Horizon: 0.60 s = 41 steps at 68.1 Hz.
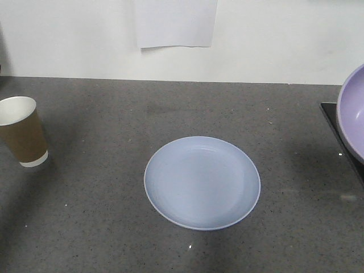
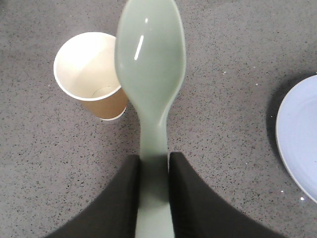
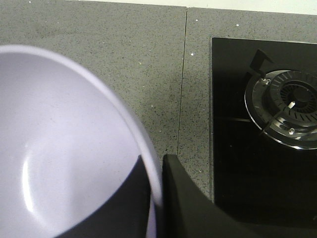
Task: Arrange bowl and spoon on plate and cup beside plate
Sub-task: 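Align the base in front of the light blue plate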
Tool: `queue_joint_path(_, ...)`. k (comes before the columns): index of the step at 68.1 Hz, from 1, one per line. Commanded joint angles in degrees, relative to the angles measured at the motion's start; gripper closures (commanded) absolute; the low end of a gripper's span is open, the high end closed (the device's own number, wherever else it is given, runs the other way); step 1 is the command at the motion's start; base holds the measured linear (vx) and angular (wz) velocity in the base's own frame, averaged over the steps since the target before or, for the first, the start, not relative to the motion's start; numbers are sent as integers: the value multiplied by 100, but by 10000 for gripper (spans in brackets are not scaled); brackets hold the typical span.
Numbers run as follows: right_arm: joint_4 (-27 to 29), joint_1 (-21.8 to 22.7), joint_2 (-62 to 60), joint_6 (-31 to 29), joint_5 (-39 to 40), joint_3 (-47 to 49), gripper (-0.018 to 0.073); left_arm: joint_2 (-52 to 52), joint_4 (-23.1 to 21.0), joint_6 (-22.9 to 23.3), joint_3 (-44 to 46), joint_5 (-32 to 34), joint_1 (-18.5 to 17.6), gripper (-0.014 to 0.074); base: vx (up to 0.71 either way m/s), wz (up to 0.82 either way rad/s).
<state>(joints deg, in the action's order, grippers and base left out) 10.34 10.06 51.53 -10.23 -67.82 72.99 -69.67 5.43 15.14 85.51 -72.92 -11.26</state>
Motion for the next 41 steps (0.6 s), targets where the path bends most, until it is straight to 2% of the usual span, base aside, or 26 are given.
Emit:
queue_joint_path(1, 45, 33, -39, -28, 354, 148, 566, 136, 13, 24, 142, 283, 3, 603, 0, 0)
queue_joint_path(31, 90, 33, -39, -28, 384, 148, 566, 136, 13, 24, 142, 283, 3, 603, 0, 0)
queue_joint_path(41, 448, 33, 98, -179, 222, 148, 566, 136, 13, 24, 142, 331, 3, 603, 0, 0)
